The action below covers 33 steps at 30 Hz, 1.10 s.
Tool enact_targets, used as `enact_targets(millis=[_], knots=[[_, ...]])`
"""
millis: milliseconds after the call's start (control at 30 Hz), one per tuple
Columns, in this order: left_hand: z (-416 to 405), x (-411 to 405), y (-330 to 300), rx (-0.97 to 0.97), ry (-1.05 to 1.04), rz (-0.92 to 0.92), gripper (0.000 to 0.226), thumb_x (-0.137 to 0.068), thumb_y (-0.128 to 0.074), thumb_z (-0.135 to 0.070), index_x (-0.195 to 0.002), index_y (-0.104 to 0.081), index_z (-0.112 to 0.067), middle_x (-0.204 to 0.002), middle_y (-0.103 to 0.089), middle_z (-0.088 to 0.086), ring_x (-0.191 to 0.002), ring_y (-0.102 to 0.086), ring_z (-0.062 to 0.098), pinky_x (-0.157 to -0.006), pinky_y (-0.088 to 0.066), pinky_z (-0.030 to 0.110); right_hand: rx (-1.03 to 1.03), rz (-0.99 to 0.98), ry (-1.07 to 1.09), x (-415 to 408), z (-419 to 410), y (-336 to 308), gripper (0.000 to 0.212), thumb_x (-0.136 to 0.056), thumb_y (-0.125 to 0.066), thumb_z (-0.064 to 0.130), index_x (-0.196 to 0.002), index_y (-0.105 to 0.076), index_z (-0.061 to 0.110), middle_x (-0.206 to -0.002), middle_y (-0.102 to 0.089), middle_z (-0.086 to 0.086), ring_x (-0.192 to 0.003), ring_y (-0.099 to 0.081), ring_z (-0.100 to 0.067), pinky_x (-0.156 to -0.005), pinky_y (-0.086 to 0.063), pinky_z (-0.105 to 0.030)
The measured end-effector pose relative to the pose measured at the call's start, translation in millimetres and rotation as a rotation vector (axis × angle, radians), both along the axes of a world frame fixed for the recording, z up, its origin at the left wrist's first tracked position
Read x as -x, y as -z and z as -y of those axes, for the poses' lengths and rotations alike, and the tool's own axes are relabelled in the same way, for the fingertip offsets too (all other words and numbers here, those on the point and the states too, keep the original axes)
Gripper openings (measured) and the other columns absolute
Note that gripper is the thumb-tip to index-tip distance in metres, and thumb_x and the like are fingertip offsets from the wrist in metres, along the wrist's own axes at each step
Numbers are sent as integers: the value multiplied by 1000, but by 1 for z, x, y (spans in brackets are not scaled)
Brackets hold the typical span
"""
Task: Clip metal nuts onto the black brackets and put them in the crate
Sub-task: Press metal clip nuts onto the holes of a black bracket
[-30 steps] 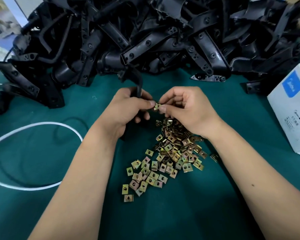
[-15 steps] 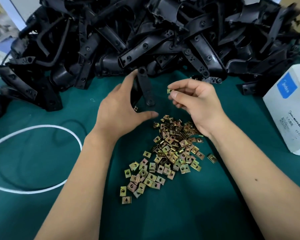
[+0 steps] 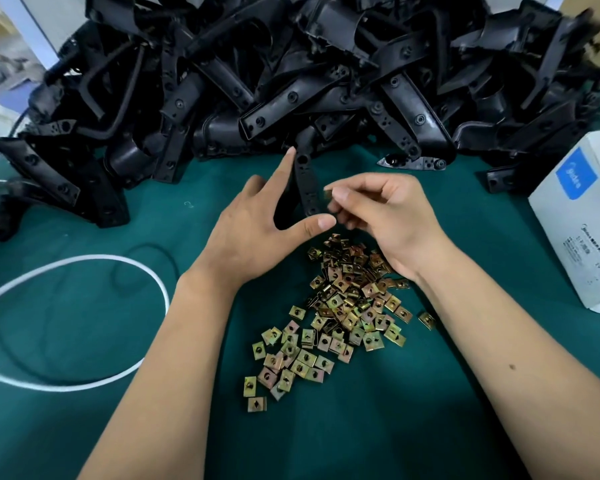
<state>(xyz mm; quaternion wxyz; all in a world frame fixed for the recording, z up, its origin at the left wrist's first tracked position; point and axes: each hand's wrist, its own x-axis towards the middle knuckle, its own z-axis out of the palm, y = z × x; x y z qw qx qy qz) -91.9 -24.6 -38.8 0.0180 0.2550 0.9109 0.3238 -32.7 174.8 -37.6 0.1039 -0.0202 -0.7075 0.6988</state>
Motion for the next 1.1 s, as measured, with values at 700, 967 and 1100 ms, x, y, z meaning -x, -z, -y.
enact_targets(millis=[700,967,1100], knots=[[-3,-2,-2,-68,4,-96,108,-68,-49,-93,-160,-13,-51,-108,-50,-3,-96,-53,14,-87,-49,35,20,-3,85,-1,6,1,13,-87,-78,3,-84,-80,16,-78,-77,-8,-71,-71,-18,-67,-59,-28],[-4,-5,-3,-88,37,-109,112,-63,-52,-96,-160,-17,-52,-105,-49,-5,-95,-52,12,-85,-49,32,128,86,18,-2,4,-4,19,-88,-75,-3,-100,-69,10,-70,-69,-4,-63,-63,-19,-66,-54,-32],[-3,-4,-3,-115,33,-107,112,-63,-49,-99,-160,-17,-52,-107,-50,-5,-96,-53,10,-87,-48,30,239,124,42,-2,6,-5,20,-89,-71,-4,-101,-66,11,-69,-67,-2,-64,-60,-16,-69,-49,-34]])
